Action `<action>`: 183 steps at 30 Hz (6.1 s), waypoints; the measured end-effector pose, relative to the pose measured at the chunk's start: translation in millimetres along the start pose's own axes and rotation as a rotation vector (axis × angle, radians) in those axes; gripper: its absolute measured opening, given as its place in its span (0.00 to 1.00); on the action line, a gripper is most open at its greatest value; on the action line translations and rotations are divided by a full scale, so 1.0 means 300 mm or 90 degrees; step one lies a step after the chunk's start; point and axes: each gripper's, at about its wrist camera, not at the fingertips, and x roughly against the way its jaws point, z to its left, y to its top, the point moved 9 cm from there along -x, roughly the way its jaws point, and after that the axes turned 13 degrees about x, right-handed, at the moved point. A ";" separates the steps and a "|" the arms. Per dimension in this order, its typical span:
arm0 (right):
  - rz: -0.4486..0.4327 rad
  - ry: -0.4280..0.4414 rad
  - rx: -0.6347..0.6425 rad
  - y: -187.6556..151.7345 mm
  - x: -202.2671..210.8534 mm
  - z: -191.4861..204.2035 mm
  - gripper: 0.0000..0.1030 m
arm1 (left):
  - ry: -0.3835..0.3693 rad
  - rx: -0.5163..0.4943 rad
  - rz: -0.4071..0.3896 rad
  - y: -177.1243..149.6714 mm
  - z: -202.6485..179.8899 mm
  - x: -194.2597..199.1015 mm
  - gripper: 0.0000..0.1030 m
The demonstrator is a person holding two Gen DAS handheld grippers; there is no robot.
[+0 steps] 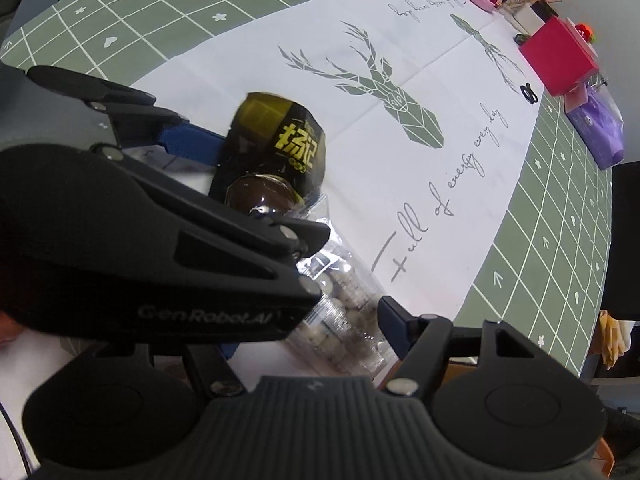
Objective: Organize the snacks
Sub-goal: 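Close the left tool on the chocolate packet while the right tool lowers over the candy bag, then close the right tool on the clear candy bag while the left tool holds the chocolate packet, then carry the chocolate packet and candy bag over the orange box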
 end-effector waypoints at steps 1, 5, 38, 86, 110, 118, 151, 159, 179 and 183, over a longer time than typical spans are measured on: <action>-0.003 -0.001 0.000 0.001 0.003 0.001 0.62 | 0.009 0.002 -0.001 0.001 0.004 0.005 0.58; -0.018 -0.010 0.010 0.001 0.019 0.029 0.53 | 0.037 0.024 0.004 -0.016 0.028 0.033 0.56; -0.204 0.138 -0.299 -0.326 0.333 0.570 0.43 | 0.103 -0.090 0.112 -0.513 0.135 0.478 0.42; -0.269 -0.038 -0.294 -0.392 0.232 0.507 0.72 | 0.075 -0.109 -0.032 -0.478 0.128 0.440 0.54; -0.227 -0.018 -0.314 -0.423 0.271 0.545 0.62 | 0.071 -0.096 -0.038 -0.484 0.115 0.444 0.42; -0.242 -0.022 -0.320 -0.451 0.327 0.546 0.62 | 0.077 -0.135 -0.042 -0.503 0.047 0.495 0.36; -0.308 -0.076 -0.282 -0.508 0.707 0.274 0.60 | 0.046 -0.320 -0.098 -0.325 -0.370 0.693 0.36; -0.273 -0.117 -0.303 -0.633 0.756 0.112 0.59 | 0.021 -0.400 -0.097 -0.306 -0.561 0.639 0.36; -0.078 -0.017 -0.349 -0.925 0.438 -0.020 0.59 | -0.018 -0.553 0.064 -0.506 -0.805 0.276 0.36; -0.050 -0.012 -0.337 -0.936 0.392 -0.013 0.59 | -0.010 -0.559 0.097 -0.542 -0.787 0.214 0.36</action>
